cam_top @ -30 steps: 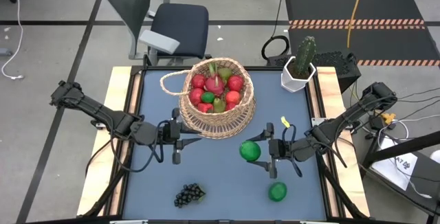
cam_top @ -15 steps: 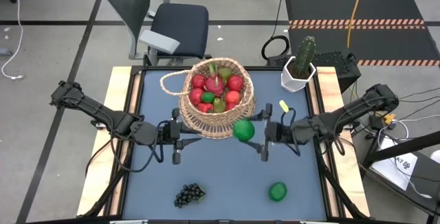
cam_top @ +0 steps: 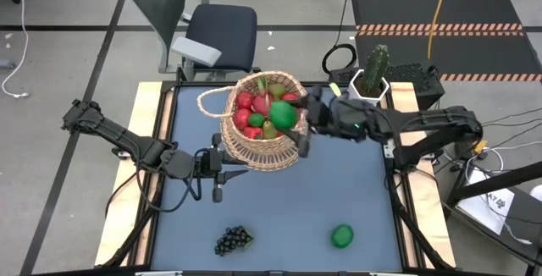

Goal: Build produce basket
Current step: Put the lime into the basket

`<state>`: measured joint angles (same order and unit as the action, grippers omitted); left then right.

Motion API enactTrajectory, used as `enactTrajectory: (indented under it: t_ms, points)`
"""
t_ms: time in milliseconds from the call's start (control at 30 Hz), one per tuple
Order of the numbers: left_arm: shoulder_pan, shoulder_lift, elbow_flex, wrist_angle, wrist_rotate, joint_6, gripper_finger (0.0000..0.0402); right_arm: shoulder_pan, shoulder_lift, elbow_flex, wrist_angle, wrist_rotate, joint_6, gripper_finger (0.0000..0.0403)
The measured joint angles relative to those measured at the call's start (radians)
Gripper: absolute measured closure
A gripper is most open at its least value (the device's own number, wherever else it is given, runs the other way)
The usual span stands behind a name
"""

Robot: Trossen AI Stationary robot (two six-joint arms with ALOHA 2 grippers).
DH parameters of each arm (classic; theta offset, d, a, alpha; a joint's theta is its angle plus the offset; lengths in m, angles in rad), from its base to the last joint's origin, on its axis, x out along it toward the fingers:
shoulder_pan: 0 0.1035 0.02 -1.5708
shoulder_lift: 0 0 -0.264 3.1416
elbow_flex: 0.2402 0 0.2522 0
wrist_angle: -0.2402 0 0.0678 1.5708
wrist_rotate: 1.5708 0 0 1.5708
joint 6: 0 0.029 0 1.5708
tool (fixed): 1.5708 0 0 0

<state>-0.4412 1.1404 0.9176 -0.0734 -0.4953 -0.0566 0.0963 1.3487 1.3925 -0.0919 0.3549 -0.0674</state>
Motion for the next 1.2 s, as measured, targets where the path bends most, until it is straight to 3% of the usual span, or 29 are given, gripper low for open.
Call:
enactTrajectory:
  t_ms: [300, 567, 800, 1200]
  points:
    - [0.000, 0.000, 0.000, 0.000, 0.000, 0.007, 0.0309, -0.165, 0.233, 0.316, -0.173, -0.173, 0.001, 0.0080]
    - [0.000, 0.000, 0.000, -0.005, 0.000, 0.010, 0.0309, -0.285, 0.434, 0.545, -0.366, -0.177, -0.080, 0.0080]
    - [0.000, 0.000, 0.000, -0.005, 0.000, 0.010, 0.0309, -0.352, 0.534, 0.582, -0.518, -0.173, -0.124, 0.0080]
    - [-0.001, 0.000, 0.000, -0.008, 0.000, 0.014, 0.0309, -0.365, 0.608, 0.581, -0.743, -0.141, -0.188, 0.0080]
